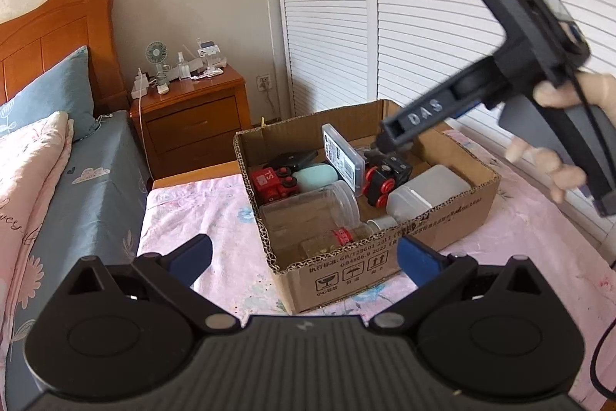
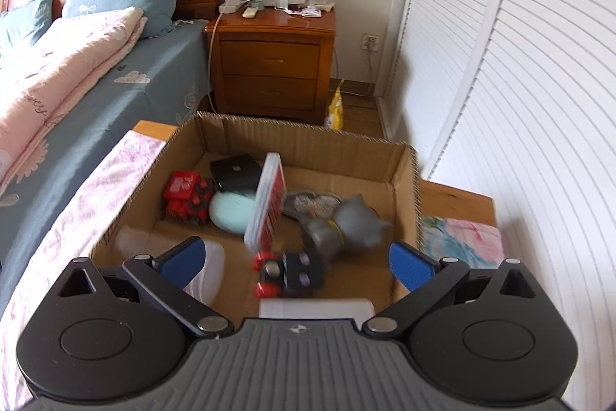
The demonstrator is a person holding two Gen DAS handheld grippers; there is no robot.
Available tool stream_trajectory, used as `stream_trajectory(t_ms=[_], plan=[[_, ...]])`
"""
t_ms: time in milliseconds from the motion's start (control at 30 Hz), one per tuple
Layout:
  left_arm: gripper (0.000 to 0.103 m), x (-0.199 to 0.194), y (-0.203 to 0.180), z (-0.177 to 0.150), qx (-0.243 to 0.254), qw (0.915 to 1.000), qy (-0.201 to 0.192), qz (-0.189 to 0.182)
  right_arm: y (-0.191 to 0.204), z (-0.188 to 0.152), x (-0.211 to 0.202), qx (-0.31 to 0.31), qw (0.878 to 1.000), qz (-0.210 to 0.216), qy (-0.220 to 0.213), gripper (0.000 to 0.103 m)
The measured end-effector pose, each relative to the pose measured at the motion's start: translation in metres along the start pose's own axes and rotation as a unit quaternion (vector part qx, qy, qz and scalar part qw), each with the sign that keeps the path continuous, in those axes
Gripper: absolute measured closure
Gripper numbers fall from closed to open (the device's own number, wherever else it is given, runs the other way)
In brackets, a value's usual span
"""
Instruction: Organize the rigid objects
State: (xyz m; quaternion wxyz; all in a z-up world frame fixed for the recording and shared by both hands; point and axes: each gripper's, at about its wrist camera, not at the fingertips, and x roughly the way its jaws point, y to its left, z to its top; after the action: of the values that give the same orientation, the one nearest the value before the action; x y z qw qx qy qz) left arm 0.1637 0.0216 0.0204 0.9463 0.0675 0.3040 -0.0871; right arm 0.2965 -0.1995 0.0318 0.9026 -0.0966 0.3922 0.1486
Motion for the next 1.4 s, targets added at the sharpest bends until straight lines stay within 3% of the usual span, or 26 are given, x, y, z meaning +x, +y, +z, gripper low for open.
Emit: stream_trajectory(t_ms=[133,300,533,900,1400], plan=[[0.001,-0.002,-0.002,0.005,-0.026,0.9991,0.020,0.028,-0.003,-0.029,-0.030,0.004,1.000,-0.026,-0.004,0.000],[0.001,-0.003,-0.017,-0.001,-0.020,0.9963,0.048,0.068,-0.001,-0.076,-0.054,0.031,0.998,-0.055,0.004,0.000],[0.001,-0.014,-0.033,-0.013,-0.038,0.9947,0.084,0.047,0.003,-0.120,-0.072,0.081,0.994,-0.064,0.029,0.000],[0.001,-0.044,-0.037,-0.005,-0.063,0.9945,0.062,0.058,0.010,-0.123,-0.109,0.088,0.993,-0.073,-0.009,0.000],[0.001,-0.048,-0.035,-0.004,-0.070,0.9937,0.056,0.067,0.017,-0.120,-0.112,0.082,0.993,-0.080,-0.017,0.000]])
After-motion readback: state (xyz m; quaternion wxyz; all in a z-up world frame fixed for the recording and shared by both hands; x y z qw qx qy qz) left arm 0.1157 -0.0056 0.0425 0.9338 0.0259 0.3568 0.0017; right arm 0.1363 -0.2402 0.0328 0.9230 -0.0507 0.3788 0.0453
